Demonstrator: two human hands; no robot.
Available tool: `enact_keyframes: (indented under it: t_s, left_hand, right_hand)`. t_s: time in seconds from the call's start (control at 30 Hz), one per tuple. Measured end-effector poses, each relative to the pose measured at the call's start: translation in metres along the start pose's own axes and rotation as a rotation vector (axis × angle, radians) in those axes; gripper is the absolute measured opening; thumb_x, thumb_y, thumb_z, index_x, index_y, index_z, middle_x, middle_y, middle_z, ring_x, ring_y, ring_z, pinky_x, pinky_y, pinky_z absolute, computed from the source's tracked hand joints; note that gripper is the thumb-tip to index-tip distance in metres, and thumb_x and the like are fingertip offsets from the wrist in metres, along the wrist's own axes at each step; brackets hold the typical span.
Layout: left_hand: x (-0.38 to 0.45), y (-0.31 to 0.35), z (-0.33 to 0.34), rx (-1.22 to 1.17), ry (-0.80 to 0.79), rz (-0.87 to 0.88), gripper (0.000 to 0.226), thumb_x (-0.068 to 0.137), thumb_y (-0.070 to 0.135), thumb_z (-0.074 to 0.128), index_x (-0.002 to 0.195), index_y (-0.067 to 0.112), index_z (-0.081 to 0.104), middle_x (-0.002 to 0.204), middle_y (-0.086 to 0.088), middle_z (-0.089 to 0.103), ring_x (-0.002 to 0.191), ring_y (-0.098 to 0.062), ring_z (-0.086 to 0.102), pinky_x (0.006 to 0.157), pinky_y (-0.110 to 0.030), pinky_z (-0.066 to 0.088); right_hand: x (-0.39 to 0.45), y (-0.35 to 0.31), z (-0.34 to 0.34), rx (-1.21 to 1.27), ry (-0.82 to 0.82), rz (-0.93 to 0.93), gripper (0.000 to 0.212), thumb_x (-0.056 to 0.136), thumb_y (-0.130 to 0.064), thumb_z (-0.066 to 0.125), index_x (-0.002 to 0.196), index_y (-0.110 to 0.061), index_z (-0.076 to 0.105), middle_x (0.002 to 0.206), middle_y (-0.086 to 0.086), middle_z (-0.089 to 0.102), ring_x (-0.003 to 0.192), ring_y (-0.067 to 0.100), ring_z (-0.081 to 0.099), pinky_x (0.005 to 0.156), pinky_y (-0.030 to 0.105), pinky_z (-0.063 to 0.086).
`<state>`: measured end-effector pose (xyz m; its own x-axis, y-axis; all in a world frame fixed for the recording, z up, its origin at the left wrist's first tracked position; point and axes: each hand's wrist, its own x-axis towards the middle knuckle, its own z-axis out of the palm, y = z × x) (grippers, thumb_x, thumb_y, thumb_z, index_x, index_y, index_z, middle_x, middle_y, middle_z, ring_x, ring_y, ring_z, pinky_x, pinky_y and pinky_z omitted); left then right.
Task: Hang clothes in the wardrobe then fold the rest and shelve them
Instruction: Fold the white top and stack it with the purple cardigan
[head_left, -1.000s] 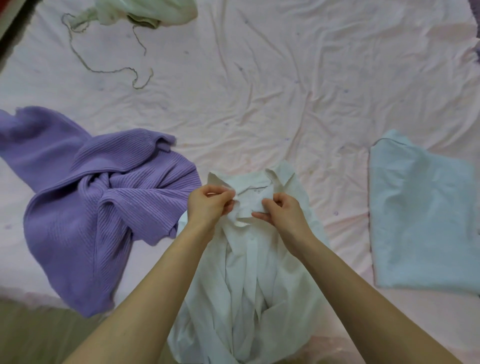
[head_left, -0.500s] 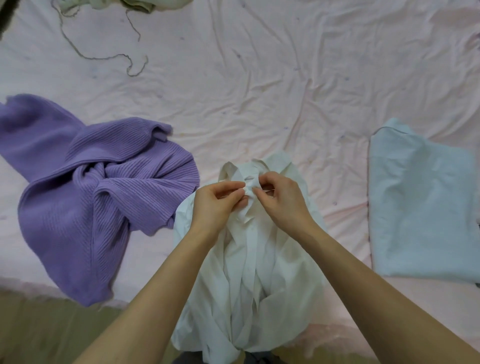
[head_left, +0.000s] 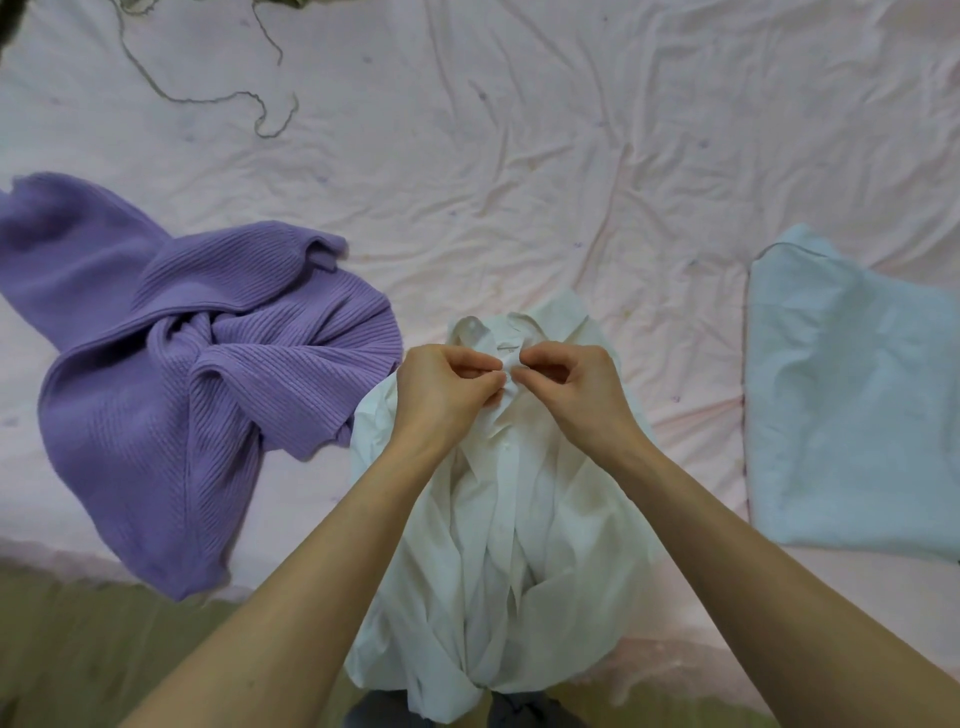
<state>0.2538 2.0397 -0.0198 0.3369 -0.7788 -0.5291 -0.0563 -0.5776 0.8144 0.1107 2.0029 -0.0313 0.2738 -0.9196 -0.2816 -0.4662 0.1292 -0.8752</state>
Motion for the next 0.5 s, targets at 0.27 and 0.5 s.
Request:
enact_keyframes:
  t_s: [0.27,0.5]
  left_hand:
    - [0.0023,0.0036,0.0007,0.008,-0.001,-0.01,0.018,0.075,0.004,0.078,0.071,0.02,0.073,0.07,-0.003,0.074,0.068,-0.015,0.073,0.078,-0.036,0.06]
    - [0.0037,0.0017,0.0008,-0.004,-0.02,-0.072,0.014,0.073,0.003,0.078,0.073,0.016,0.074,0.07,-0.006,0.074,0.068,-0.019,0.073,0.078,-0.037,0.06]
  right_hand:
    - [0.0109,-0.0001,-0.0038,0.038,-0.085,0.084,0.009,0.086,-0.007,0.066,0.085,-0.001,0.072,0.084,0.008,0.071,0.08,0.016,0.07,0.079,0.034,0.058]
    - [0.0048,-0.0022,-0.009,0.015,-0.105,0.095,0.011,0.082,-0.005,0.07,0.076,-0.014,0.07,0.081,0.01,0.071,0.077,0.018,0.068,0.075,0.025,0.053]
